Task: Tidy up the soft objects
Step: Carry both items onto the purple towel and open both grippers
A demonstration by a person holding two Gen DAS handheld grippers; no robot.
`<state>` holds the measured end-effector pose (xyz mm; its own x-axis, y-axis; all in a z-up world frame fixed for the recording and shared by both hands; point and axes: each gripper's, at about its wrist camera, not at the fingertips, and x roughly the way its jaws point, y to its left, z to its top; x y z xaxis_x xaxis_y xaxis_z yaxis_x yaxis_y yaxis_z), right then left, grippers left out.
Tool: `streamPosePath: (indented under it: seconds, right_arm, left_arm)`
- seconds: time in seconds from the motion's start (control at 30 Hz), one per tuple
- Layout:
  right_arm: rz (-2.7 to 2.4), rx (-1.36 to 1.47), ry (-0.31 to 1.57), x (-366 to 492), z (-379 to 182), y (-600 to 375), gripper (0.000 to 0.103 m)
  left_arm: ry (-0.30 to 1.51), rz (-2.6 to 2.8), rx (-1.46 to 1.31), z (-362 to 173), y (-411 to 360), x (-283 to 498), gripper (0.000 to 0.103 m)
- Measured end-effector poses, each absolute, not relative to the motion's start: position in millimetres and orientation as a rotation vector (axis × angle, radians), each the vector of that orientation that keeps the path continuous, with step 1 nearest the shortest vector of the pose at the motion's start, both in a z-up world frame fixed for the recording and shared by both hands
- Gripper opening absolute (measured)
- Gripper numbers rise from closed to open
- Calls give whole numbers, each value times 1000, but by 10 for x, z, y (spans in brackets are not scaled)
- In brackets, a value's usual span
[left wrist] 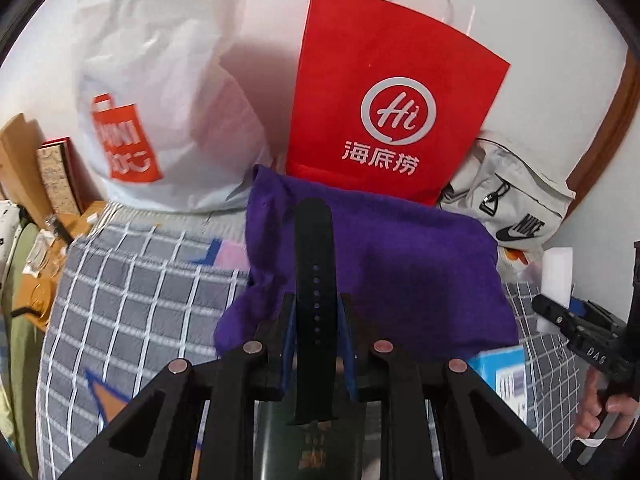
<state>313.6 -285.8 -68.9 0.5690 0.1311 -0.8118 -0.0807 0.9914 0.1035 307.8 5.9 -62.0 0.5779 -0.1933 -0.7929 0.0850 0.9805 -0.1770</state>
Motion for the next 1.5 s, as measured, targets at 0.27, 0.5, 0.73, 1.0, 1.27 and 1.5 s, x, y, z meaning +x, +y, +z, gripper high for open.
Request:
streamPosePath:
  seconds: [0.27,0.5,0.73,1.0,1.27,1.5]
  right_arm:
    - [123,46,1038,3573,-1008,-2892,52]
    - [136,32,1114,3775,-1357,-2866,52]
    - [129,17,1148,3896,-1543,-2839,52]
    - [134,-9,1170,3976,-1672,-2759,53]
    - [143,-25,1178,3992,-1708,-2709,56]
    - [174,-13,1178,4007,-1685,-2651,69]
  left_arm:
    - [1000,-186,-144,-793,53,3597,19]
    - [1069,-195,-129,-1099,-10,3936,19]
    - [1108,-191,-118,-1331,-28,4162,19]
    - [1157,-177,-140,-1565,-48,4304,19]
    - [1190,-177,-130,-1637,-106,4404,20]
    - [1180,-167,-129,-1540,-69,4306,40]
